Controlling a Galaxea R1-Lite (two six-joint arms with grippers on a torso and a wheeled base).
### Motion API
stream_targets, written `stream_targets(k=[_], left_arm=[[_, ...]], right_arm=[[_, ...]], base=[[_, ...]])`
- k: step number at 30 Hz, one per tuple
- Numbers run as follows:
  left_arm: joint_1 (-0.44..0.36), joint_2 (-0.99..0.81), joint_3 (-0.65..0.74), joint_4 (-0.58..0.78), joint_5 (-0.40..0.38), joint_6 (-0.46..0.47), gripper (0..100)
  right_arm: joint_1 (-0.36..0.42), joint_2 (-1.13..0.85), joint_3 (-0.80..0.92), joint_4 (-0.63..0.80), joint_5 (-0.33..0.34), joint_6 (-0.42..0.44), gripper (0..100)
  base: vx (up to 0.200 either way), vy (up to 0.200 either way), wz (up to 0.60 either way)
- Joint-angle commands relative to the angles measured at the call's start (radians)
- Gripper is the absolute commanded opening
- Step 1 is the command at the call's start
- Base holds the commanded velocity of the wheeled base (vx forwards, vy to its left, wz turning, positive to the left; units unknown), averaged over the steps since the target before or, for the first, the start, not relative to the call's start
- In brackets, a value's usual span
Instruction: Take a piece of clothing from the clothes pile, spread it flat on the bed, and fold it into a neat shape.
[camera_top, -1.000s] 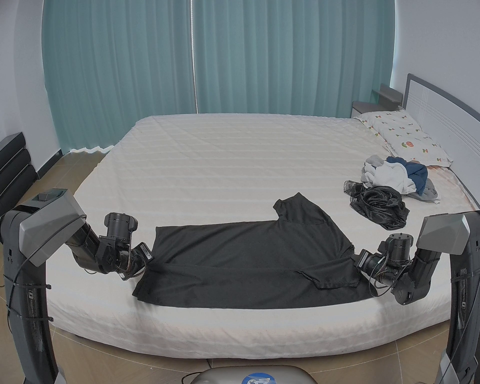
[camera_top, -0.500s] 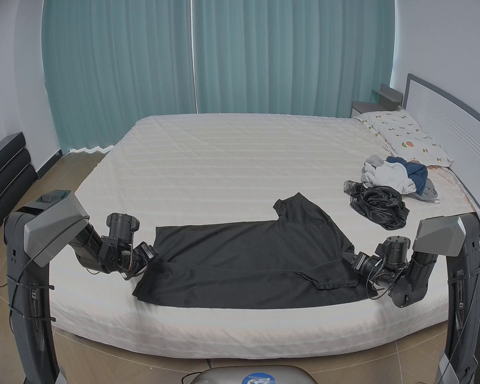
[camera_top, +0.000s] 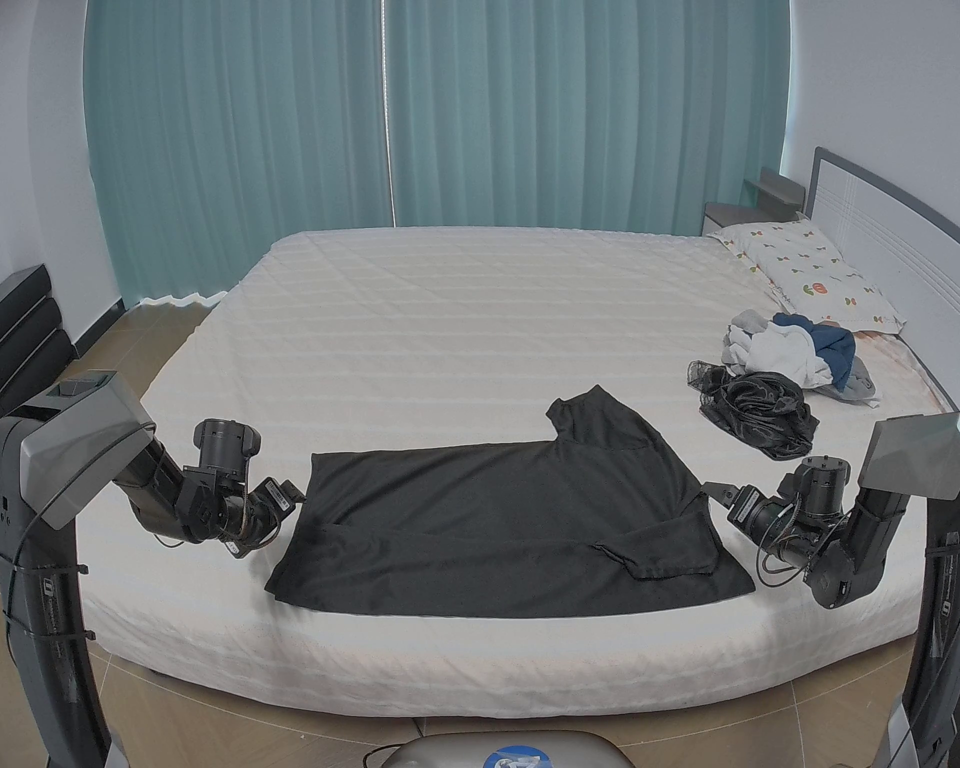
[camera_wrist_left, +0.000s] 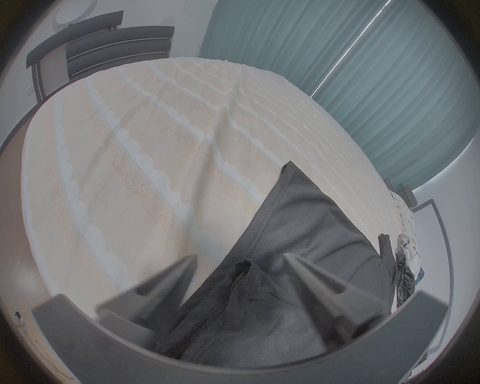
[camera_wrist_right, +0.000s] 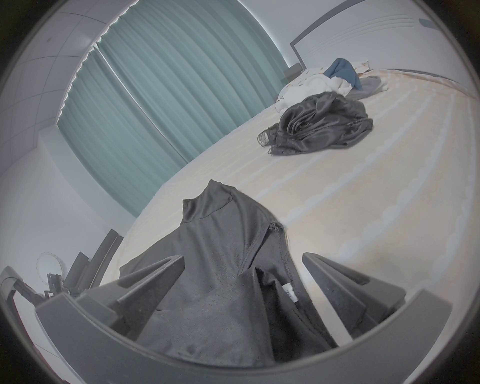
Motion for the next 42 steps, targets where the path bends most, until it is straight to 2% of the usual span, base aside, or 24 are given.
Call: stream_targets(k=[1,12,20,32,38,42], left_arm=[[0.008,-0.027,0.002,0.001,-0.013,-0.053,100],[0.014,-0.018,-0.013,0.001,-0.017,-0.059,100],[0.013,-0.015,-0.021,0.001,-0.017,-0.057,100],[-0.01,0.019,-0.128,0.013,-0.017,-0.056,100],[-0.006,0.117,-0.254,0.013,-0.02,0.018,100],[0.001,0.22,-0.342,0.011,-0.062,0.122,100]], right_arm=[[0.0,-0.023,0.01,-0.001,0.003,0.048,100],[0.016,0.002,0.011,-0.002,0.001,0.048,100],[0.025,0.005,0.008,-0.002,0.001,0.048,100],[0.031,0.005,0.01,-0.002,0.001,0.048,100],[0.039,0.007,0.013,-0.002,0.001,0.048,100],[0.042,0.005,0.018,-0.002,0.001,0.048,100]], base=[[0.2,0.0,0.0],[0.2,0.0,0.0],[0.0,0.0,0.0],[0.0,0.0,0.0],[0.0,0.0,0.0],[0.0,0.0,0.0]])
